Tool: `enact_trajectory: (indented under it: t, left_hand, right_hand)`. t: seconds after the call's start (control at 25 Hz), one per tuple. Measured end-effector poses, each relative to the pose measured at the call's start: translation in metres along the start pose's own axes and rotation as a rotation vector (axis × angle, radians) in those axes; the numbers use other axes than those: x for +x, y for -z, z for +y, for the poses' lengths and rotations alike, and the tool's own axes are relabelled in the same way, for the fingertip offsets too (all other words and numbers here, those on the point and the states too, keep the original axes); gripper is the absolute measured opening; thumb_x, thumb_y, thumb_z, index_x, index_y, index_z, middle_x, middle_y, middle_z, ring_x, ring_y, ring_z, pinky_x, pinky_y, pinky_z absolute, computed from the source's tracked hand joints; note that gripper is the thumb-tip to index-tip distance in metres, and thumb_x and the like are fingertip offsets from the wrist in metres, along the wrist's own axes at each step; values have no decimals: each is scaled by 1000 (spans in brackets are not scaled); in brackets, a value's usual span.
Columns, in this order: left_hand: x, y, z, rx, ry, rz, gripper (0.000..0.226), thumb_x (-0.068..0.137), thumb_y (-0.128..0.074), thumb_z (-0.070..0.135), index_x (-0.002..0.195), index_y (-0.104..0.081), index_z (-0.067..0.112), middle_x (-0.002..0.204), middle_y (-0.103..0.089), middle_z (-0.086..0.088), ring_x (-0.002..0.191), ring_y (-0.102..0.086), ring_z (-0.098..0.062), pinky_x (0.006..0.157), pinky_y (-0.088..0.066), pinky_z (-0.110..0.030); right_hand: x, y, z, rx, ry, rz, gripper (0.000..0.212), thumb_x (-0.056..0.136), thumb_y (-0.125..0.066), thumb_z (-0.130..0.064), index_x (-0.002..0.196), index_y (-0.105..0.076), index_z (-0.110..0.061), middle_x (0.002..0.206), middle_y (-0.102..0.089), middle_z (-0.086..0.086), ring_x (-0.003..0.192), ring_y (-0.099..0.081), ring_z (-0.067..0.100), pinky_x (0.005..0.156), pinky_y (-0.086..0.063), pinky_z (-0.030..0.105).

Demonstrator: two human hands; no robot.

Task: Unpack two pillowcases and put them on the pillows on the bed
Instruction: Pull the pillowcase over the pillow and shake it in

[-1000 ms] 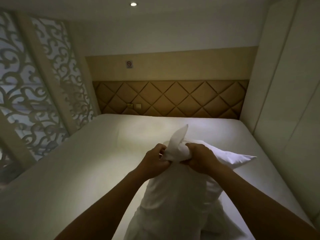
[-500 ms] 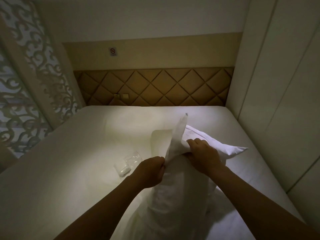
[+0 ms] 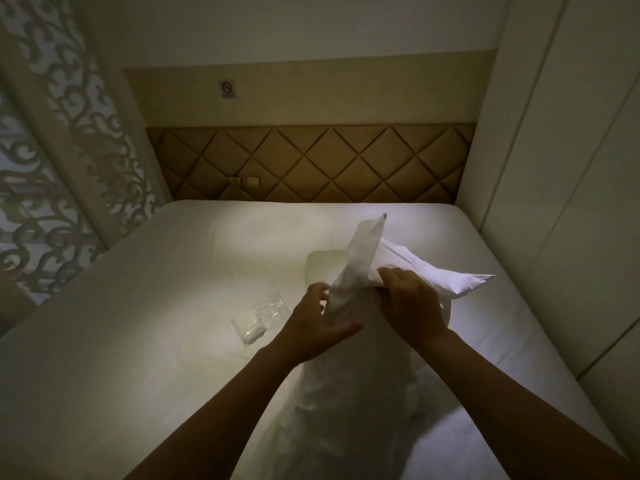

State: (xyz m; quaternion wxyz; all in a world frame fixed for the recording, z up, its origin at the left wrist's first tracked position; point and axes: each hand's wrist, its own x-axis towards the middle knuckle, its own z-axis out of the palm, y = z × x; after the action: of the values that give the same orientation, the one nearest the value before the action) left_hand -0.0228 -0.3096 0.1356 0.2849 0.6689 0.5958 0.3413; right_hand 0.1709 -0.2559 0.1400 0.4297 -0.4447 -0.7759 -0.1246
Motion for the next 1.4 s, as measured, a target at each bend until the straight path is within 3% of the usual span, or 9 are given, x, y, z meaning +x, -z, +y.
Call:
enact_trajectory:
  t: [0.08,0.2,0.28,0.64,0.8,0.96,1.08,1.24,1.4]
  left_hand:
    - [17,3,17,36,47,2,63,81,-73,49,130,-51,17,117,-63,0,103,-62,-18,84,-50,-26]
    - [31,3,21,5,45,157,31,90,-63,37,103,-68,9,95,-72,-9,88,-67,-28,70,-46,-27]
    - [33,6,14,-23,89,197,29,80,-55,36,85,-65,9,80,-68,-8,78,-66,-31,63,-45,-31]
    - [28,25,-5,-72,140,328,13,90,-64,17,79,-65,11,77,-69,-9,71,-63,-24,57,-38,-22]
    - [21,33,-4,-103,124,321,16,77,-52,22,68,-60,11,67,-64,-5,63,-58,-23,55,-38,-26]
    - [15,38,-15,-154,115,334,26,69,-46,24,70,-63,5,68,-66,-12,63,-58,-24,57,-43,-32]
    - [13,44,-24,-183,157,321,30,72,-55,30,81,-70,5,73,-70,-9,70,-65,-25,64,-53,-41]
    - [11,47,-23,-193,176,303,30,73,-62,34,86,-72,9,76,-71,-5,73,-67,-23,70,-56,-42]
    - [12,45,-18,-173,169,312,21,80,-64,23,82,-70,3,74,-70,-11,71,-66,-27,66,-53,-38]
  right_hand:
    - [14,-2,-10,24,38,44,37,94,-49,-33,91,-73,-4,81,-74,12,65,-71,26,65,-59,35]
    - [29,-2,-17,85,-39,69,28,91,-60,-28,97,-72,-3,89,-73,15,75,-71,28,73,-59,37]
    - [29,-3,-15,65,-67,86,29,94,-56,-30,94,-70,-4,89,-71,14,77,-68,25,75,-58,35]
    - [0,-18,-37,-65,57,81,23,90,-61,-16,70,-67,-6,66,-66,9,57,-63,21,60,-58,29]
    - [-24,-24,-64,0,68,-174,10,81,-73,-14,76,-66,-10,70,-62,6,60,-58,22,55,-54,33]
    - [3,-13,-64,214,-45,-594,19,95,-56,-25,99,-69,-12,101,-68,5,92,-62,23,87,-52,38]
    - [21,1,-53,341,-56,-339,22,90,-54,-27,88,-71,-13,84,-69,4,73,-61,14,71,-57,34]
    - [28,-11,-52,116,-28,-128,24,90,-64,-31,106,-69,-14,95,-70,6,80,-65,19,71,-56,31]
    - [24,-23,-56,-29,67,40,32,94,-61,-30,73,-72,-9,65,-66,7,53,-60,19,56,-52,23]
